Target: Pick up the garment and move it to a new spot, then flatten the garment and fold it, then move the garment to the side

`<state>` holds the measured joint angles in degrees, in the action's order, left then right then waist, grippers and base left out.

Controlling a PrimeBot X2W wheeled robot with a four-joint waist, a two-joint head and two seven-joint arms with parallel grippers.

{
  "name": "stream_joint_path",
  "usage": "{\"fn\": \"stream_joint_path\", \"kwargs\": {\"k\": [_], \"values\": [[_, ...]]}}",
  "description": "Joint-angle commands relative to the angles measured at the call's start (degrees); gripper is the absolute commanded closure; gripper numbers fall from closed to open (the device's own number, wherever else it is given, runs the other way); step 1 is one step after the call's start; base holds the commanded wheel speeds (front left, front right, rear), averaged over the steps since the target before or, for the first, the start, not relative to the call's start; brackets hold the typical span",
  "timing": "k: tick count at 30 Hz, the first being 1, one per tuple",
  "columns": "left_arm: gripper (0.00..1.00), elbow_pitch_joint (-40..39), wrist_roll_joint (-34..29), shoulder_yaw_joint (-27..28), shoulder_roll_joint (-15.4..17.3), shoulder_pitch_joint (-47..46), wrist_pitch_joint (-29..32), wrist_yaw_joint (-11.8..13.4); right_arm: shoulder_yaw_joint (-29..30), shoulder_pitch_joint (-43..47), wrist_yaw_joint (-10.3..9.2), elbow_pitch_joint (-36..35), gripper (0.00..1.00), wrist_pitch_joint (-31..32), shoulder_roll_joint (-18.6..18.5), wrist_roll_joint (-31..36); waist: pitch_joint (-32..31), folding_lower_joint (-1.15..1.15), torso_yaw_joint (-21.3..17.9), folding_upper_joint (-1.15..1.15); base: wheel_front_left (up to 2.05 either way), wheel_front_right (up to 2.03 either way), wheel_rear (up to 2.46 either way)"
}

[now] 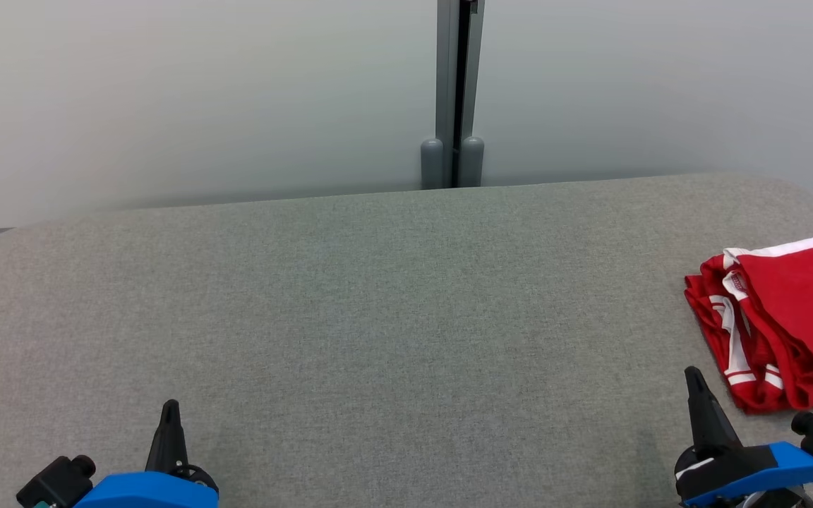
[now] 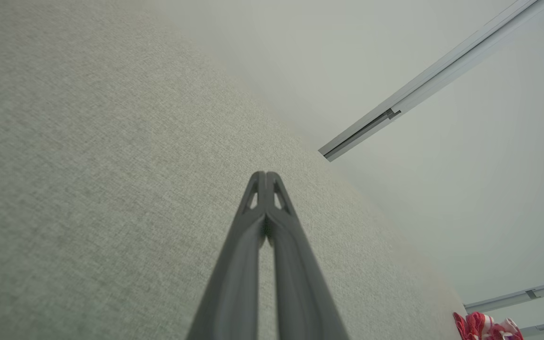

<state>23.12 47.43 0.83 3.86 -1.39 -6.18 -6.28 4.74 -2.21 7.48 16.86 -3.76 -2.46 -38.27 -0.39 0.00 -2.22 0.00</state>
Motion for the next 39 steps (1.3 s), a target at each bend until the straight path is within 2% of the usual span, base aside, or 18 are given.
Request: {"fn": "stream_joint_path", "kwargs": {"k": [1, 39], "values": [[1.0, -1.27, 2.16, 0.37, 0.22, -1.66, 0.54, -0.33, 0.26, -1.67, 0.01, -1.09, 1.0, 0.45, -0.31, -2.73, 0.01, 0.0, 0.05, 0.0, 0.0, 0.0, 0.0], [1.0, -5.42, 24.13, 3.29, -0.4, -3.56, 6.87, -0.92, 1.08, -3.16, 0.02, -2.12, 1.0, 5.59, -0.48, -29.09, 0.24, 0.0, 0.95, 0.0, 0.0, 0.0, 0.0]]}}
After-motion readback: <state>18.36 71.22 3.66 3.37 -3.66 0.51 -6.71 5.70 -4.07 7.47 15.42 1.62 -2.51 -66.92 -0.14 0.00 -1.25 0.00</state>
